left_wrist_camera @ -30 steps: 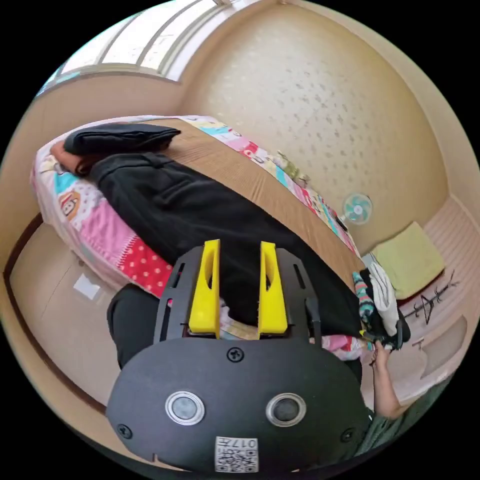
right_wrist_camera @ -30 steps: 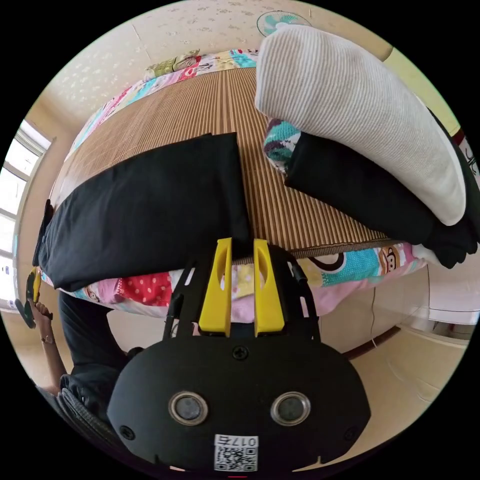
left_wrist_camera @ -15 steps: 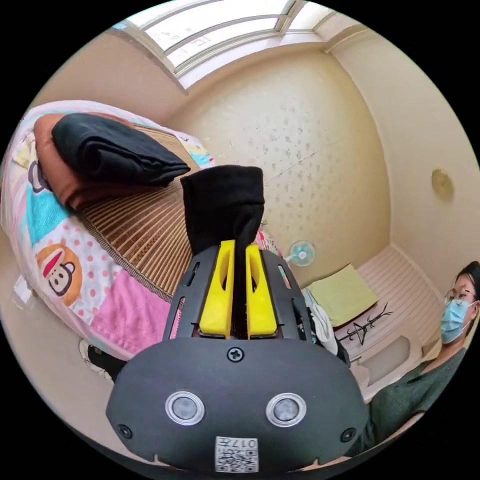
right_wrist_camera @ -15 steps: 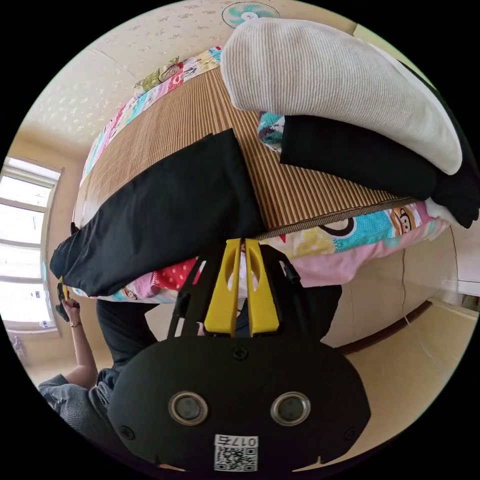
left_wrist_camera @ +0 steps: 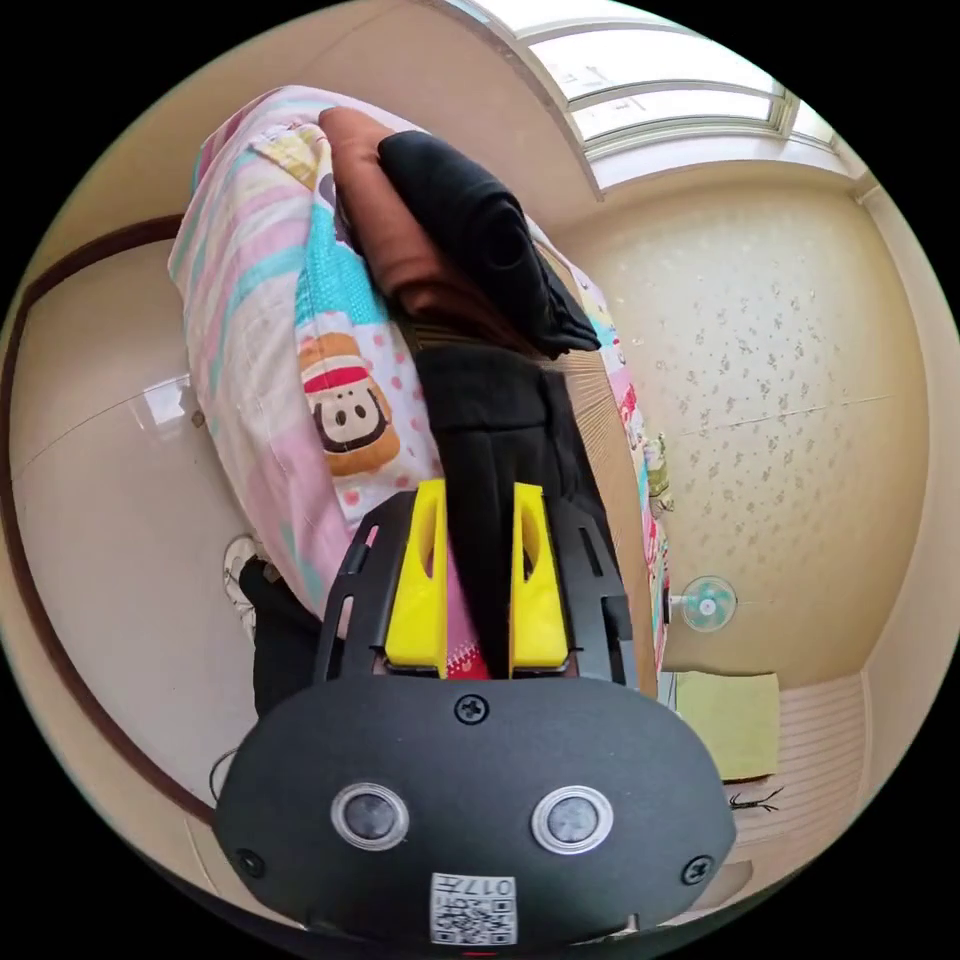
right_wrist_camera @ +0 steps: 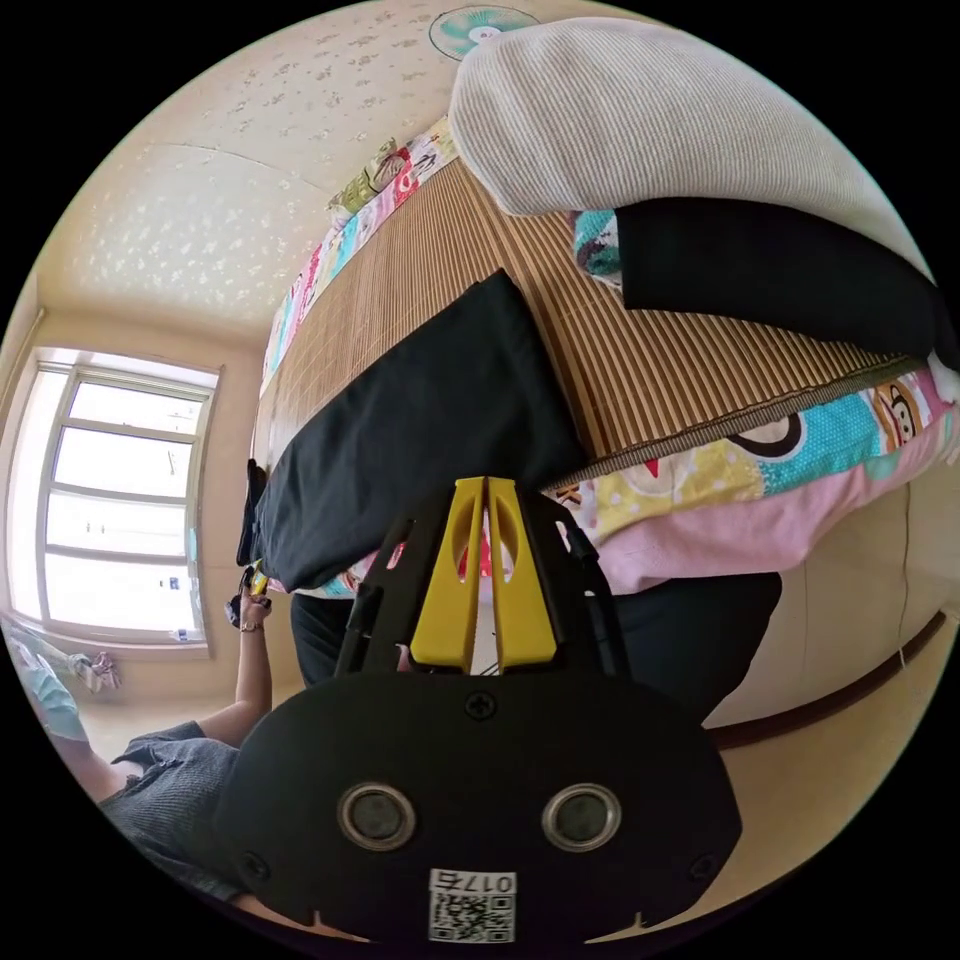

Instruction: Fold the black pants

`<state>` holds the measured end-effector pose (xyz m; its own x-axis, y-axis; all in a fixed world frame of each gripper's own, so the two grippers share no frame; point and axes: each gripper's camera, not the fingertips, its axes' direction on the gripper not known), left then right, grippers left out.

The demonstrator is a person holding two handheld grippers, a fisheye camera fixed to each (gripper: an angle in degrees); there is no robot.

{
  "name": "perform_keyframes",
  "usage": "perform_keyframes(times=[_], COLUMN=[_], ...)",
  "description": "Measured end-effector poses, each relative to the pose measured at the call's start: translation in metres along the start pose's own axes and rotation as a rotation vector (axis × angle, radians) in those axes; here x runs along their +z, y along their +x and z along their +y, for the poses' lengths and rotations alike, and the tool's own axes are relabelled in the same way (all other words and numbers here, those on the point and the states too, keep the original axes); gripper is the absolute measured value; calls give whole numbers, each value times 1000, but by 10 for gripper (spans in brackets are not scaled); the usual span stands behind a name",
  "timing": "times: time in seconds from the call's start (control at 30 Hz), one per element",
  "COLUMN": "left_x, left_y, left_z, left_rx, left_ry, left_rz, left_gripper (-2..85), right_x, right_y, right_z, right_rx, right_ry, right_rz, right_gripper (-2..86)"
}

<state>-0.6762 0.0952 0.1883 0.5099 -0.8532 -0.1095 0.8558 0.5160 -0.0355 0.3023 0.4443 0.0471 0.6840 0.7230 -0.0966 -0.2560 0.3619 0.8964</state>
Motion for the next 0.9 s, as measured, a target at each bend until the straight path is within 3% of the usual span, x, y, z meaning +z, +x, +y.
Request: perform_keyframes(times=[0.1,0.23,0.33,0.4,0.5,0.57,0.6,0.7,0.83,0.9], left_x=[-15,-35,-12,17,82,128,131,107,82,95], left_y=[35,176,262,293,307,293,287,254,207,185], left_z=[14,92,182,242,344,408,416,399,327,305], left_rx=[-42,311,603,759,986,1071,1092,1082,849,753], left_ry=[65,168,97,-23,-420,-744,-766,-570,-261,-257], left_rz=[116,139,239,309,557,490,472,432,122,-37], left_gripper=[66,64,70,72,63,76,80,75,118,146], right_x=[-3,-12,-17,-16,-3,7,14,34,75,119], right_y=[9,26,39,47,56,57,53,27,-29,-71], right_z=[4,9,13,17,20,22,22,18,6,-8], right_rx=[9,43,60,64,81,77,58,-59,-240,-351], right_ry=[10,44,75,91,70,52,40,2,-65,-136], right_rz=[-67,-141,-203,-230,-231,-223,-220,-243,-287,-309], right_gripper=[6,6,6,7,8,10,12,21,55,99])
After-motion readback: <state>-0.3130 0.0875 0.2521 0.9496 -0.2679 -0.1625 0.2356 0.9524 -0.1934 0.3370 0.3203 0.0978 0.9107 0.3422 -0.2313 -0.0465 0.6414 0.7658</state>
